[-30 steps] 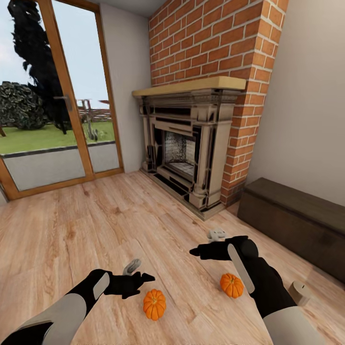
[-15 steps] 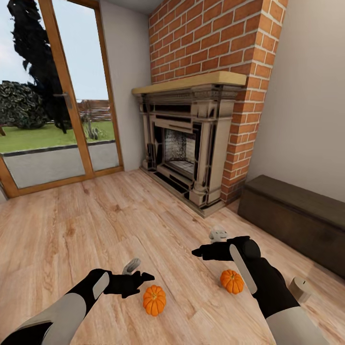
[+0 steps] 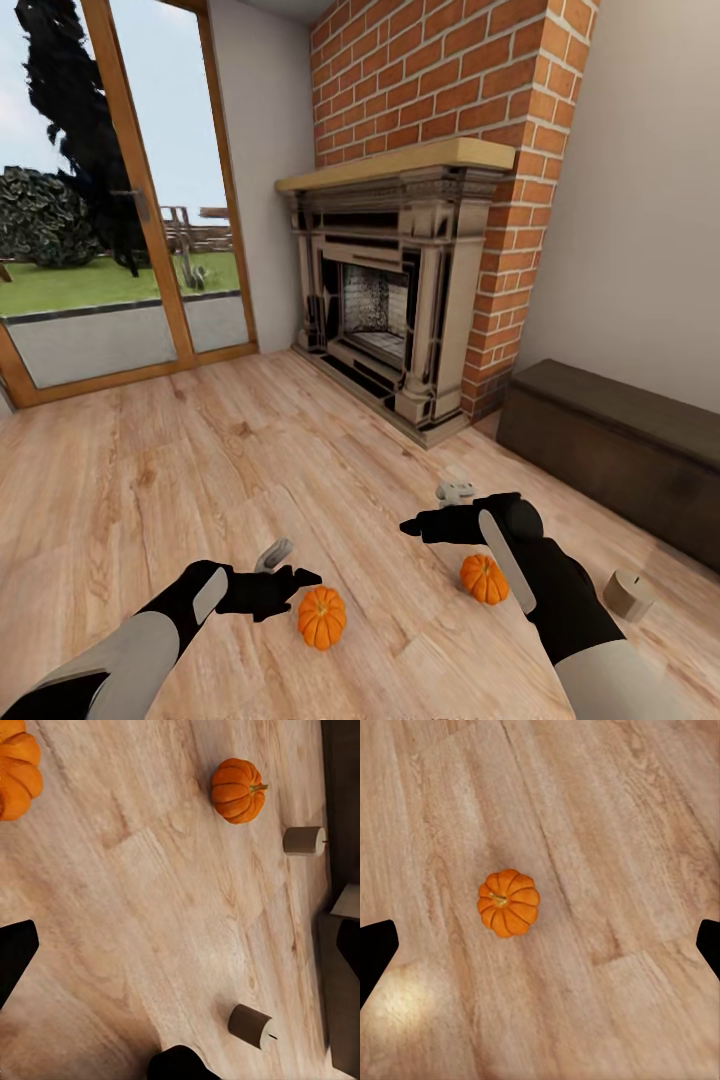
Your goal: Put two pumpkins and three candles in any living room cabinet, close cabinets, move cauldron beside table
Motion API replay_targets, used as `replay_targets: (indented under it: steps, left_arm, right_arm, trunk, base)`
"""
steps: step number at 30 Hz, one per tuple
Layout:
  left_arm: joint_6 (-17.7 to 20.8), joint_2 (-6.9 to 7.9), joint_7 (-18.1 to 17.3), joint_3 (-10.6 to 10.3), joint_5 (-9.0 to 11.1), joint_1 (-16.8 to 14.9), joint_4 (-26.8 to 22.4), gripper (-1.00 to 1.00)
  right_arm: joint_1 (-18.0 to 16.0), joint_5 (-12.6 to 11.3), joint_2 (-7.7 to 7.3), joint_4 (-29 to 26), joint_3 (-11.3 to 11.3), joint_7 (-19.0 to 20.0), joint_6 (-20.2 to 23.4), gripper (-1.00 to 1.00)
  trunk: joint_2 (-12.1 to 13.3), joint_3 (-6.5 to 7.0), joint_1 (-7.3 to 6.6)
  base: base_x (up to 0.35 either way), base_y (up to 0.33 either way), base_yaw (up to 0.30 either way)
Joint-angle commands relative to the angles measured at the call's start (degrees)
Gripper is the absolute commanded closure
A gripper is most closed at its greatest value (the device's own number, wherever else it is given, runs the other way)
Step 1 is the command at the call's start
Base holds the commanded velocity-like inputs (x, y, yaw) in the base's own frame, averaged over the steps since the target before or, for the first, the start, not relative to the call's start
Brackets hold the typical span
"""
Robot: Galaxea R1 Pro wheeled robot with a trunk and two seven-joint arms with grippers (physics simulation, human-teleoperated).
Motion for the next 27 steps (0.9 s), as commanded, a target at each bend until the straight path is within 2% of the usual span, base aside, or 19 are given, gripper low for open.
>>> replay_targets:
  steps: [1, 16, 27]
  left_arm:
    - [0.41, 0.00, 0.06, 0.12, 0.33, -0.03, -0.02, -1.00]
    - [0.41, 0.01, 0.31, 0.12, 0.32, -0.03, -0.03, -1.00]
    - [0.33, 0.01, 0.31, 0.12, 0.32, -0.03, -0.03, -1.00]
  right_arm:
    - [-0.04, 0.14, -0.04, -0.04, 0.08, 0.19, 0.19, -1.00]
    - [-0.04, 0.19, -0.04, -0.04, 0.13, 0.19, 0.19, -1.00]
    - [-0.04, 0.21, -0.04, -0.04, 0.13, 0.19, 0.19, -1.00]
  trunk:
    - [-0.44, -0.24, 0.21]
    - [-6.46, -2.93, 3.51]
    - [-6.60, -5.37, 3.79]
  base:
    - [0.000, 0.000, 0.000]
    - [0.000, 0.000, 0.000]
    - [0.000, 0.000, 0.000]
